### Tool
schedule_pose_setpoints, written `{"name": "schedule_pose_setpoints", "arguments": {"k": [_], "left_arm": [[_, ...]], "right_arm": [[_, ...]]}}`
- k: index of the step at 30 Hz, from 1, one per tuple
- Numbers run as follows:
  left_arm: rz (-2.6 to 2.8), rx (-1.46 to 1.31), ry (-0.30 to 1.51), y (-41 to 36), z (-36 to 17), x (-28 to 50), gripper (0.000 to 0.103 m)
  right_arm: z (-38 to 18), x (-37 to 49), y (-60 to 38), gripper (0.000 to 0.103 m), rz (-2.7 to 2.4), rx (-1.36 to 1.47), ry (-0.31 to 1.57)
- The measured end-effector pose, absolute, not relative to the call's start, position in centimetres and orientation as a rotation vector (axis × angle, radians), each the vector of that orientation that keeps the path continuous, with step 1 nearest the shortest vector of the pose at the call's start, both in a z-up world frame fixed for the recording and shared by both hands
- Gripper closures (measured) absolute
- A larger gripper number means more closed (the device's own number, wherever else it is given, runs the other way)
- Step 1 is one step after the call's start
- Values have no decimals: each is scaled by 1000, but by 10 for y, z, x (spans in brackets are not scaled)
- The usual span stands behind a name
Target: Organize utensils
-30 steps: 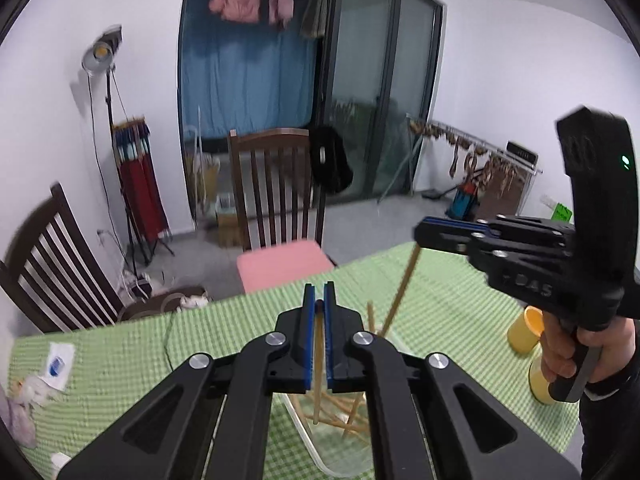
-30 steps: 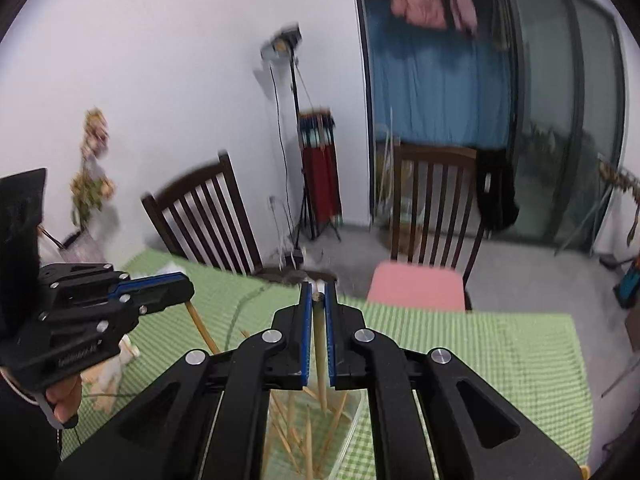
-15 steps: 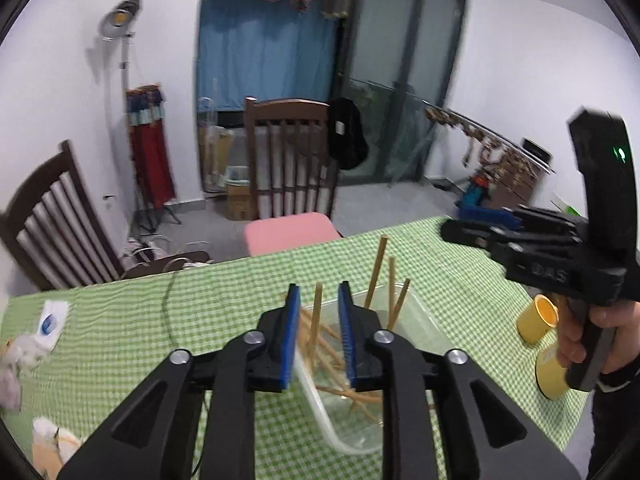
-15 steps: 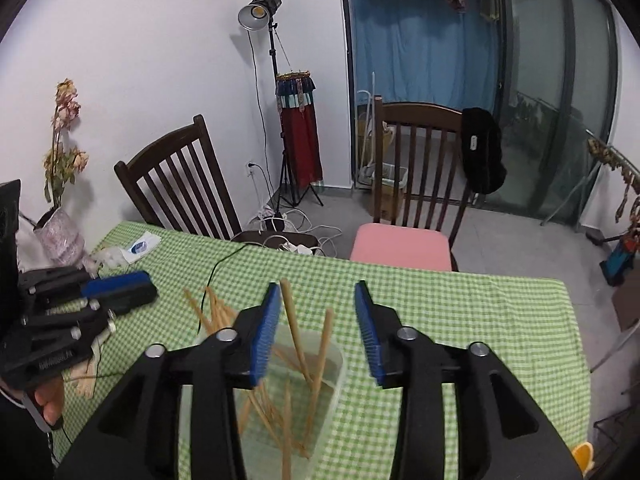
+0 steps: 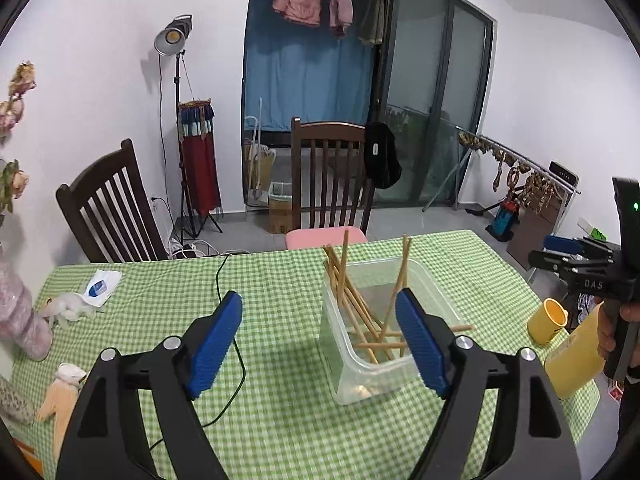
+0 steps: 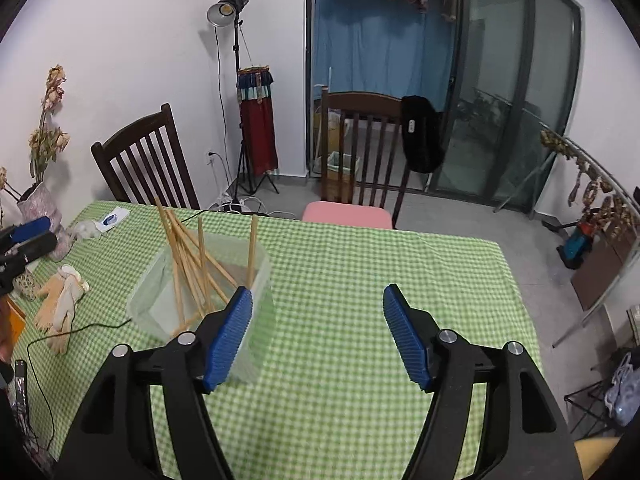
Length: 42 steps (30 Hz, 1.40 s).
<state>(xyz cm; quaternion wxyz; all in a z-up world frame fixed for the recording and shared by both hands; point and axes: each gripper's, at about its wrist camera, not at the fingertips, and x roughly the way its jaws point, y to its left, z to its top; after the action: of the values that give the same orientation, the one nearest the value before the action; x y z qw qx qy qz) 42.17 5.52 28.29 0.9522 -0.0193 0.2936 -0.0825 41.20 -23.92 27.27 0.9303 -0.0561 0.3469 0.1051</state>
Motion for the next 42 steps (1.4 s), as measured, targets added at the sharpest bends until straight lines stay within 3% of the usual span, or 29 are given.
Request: {"name": "schedule_pose_setpoints", "arguments": {"k": [12, 16, 25, 42], "left_arm": [[-176, -24, 540, 42, 300, 341, 23], [-170, -61, 503, 44, 305, 310, 14], [-184, -89, 460, 49, 299, 261, 9], [-41, -26, 249, 44, 222, 161, 8]], "right_arm": [[298, 327, -242, 26, 221, -143, 602], [300, 303, -238, 25, 237, -152, 580], [305, 256, -237, 17, 240, -151, 503], [224, 170, -201, 13, 255, -129, 280]]}}
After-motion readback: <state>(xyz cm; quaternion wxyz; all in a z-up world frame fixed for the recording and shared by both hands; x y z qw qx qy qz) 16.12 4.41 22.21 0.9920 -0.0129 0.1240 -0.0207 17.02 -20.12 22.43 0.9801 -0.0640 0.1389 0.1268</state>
